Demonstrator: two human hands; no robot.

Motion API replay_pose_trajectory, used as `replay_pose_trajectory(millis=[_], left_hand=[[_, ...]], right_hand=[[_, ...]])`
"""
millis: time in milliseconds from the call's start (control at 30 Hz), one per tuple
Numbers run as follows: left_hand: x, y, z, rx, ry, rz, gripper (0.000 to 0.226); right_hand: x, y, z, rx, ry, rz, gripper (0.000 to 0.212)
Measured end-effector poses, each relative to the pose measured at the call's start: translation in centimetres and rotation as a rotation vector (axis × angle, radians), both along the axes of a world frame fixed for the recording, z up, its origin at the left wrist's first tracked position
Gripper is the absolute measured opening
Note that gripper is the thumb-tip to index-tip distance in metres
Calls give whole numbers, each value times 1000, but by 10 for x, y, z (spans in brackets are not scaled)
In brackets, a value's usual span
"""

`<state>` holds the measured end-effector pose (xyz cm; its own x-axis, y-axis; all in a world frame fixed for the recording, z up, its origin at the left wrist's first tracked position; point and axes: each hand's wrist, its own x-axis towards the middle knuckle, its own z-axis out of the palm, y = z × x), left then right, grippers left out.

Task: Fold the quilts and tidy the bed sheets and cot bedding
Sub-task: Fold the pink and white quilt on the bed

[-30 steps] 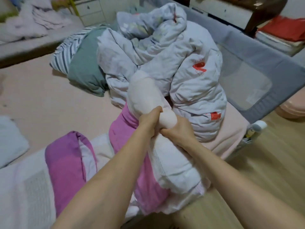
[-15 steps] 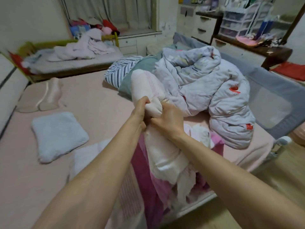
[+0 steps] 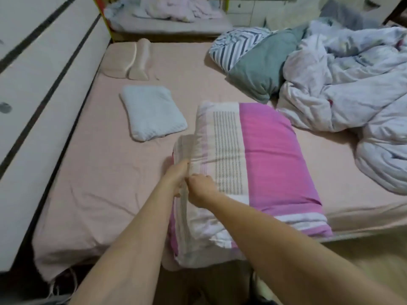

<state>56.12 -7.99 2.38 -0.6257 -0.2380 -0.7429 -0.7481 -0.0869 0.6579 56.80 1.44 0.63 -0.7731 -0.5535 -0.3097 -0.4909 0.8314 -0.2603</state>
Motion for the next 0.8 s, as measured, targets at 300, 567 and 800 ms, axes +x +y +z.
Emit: replay_pose_trajectory(millis=[300, 567, 800], left_hand=[[-14, 1, 20, -202, 173, -118, 48], [-98, 20, 9, -204, 243, -225, 67], [-182, 14, -39, -244, 200, -199, 103]], right_hand=[[-60, 64, 24, 15, 51, -163, 48], [-152, 72, 26, -136, 188, -267, 53], [-277, 64, -9, -120, 285, -258, 59]])
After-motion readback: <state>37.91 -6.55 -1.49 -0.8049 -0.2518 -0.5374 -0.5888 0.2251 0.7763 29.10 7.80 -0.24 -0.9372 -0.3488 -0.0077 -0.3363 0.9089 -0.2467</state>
